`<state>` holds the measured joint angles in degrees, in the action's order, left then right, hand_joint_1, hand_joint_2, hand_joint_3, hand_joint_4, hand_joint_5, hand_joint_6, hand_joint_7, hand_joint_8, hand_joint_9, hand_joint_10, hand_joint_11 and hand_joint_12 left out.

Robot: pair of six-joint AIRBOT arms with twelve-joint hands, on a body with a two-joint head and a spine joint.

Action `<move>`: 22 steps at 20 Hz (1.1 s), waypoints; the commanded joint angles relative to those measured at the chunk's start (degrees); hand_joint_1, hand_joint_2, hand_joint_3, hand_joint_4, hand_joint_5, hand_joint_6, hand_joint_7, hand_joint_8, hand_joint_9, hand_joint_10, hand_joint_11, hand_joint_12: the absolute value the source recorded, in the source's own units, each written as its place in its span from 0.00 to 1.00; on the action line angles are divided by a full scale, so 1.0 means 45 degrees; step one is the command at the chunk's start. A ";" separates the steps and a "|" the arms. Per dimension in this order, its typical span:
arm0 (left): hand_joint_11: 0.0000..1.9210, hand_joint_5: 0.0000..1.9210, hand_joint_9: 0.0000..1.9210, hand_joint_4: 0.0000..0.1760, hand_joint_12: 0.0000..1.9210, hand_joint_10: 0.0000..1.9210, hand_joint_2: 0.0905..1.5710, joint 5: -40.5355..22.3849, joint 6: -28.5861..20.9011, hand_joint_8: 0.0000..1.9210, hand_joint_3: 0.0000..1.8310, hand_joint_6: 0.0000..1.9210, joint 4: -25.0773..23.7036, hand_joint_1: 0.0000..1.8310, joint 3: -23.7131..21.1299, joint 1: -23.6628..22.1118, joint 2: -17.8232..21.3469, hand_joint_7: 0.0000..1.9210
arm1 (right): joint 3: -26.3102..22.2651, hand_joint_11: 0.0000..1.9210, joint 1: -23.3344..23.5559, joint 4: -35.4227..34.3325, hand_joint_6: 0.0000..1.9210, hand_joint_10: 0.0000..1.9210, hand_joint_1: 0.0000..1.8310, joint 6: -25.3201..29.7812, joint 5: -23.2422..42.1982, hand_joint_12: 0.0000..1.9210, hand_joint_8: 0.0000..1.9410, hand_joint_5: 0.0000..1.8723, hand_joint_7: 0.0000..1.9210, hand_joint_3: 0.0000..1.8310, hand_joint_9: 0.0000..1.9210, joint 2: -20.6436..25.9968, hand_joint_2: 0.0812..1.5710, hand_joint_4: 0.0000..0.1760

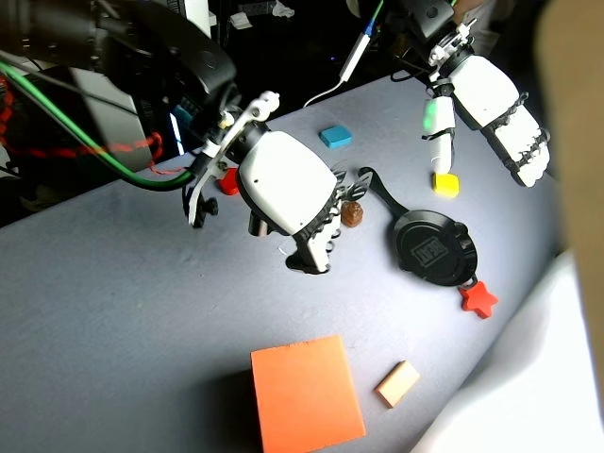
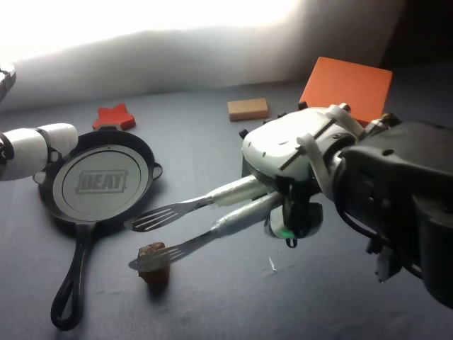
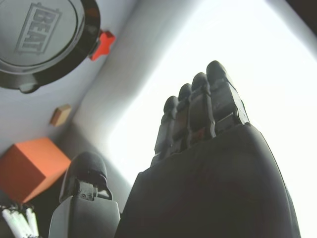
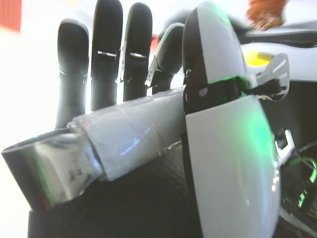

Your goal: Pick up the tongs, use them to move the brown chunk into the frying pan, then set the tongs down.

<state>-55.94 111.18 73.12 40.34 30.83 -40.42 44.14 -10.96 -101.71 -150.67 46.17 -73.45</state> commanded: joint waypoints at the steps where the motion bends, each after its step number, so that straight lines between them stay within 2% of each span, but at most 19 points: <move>1: 0.00 0.00 0.01 0.00 0.07 0.00 0.74 -0.1039 0.0023 0.00 0.00 0.00 -0.0759 0.00 0.0075 -0.0136 0.0163 0.01 | 0.0051 0.31 0.0224 0.0955 0.57 0.33 0.62 0.0004 0.0203 0.80 0.05 0.48 0.59 0.00 0.48 -0.0035 0.72 0.00; 2: 0.00 0.02 0.02 0.00 0.10 0.00 0.74 -0.1039 0.0023 0.00 0.00 0.00 -0.0759 0.00 0.0074 -0.0137 0.0163 0.02 | 0.0168 0.29 0.0186 0.0955 0.58 0.33 0.62 0.0003 0.0203 0.80 0.04 0.48 0.58 0.00 0.46 -0.0199 0.72 0.00; 9: 0.00 0.02 0.02 0.00 0.12 0.00 0.74 -0.1039 0.0023 0.00 0.00 0.00 -0.0757 0.00 0.0072 -0.0141 0.0163 0.02 | 0.1085 0.26 -0.0061 0.1090 0.61 0.33 0.62 -0.0213 0.0137 0.80 0.02 0.46 0.56 0.00 0.43 -0.1209 0.73 0.00; 12: 0.00 0.02 0.03 0.00 0.14 0.00 0.74 -0.1039 0.0023 0.00 0.00 0.00 -0.0755 0.00 0.0065 -0.0140 0.0158 0.03 | 0.1379 0.28 -0.0190 0.1123 0.59 0.32 0.62 -0.0211 0.0124 0.78 0.01 0.47 0.57 0.00 0.44 -0.1512 0.73 0.00; 22: 0.00 0.02 0.02 0.00 0.12 0.00 0.74 -0.1037 0.0050 0.00 0.00 0.00 -0.0743 0.00 0.0018 -0.0122 0.0147 0.03 | 0.1860 0.28 -0.0743 0.1184 0.60 0.33 0.62 -0.0141 0.0000 0.79 0.01 0.46 0.58 0.00 0.44 -0.1847 0.73 0.00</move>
<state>-56.03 111.20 73.34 40.27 30.76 -40.42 52.64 -14.59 -100.07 -151.48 45.98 -81.93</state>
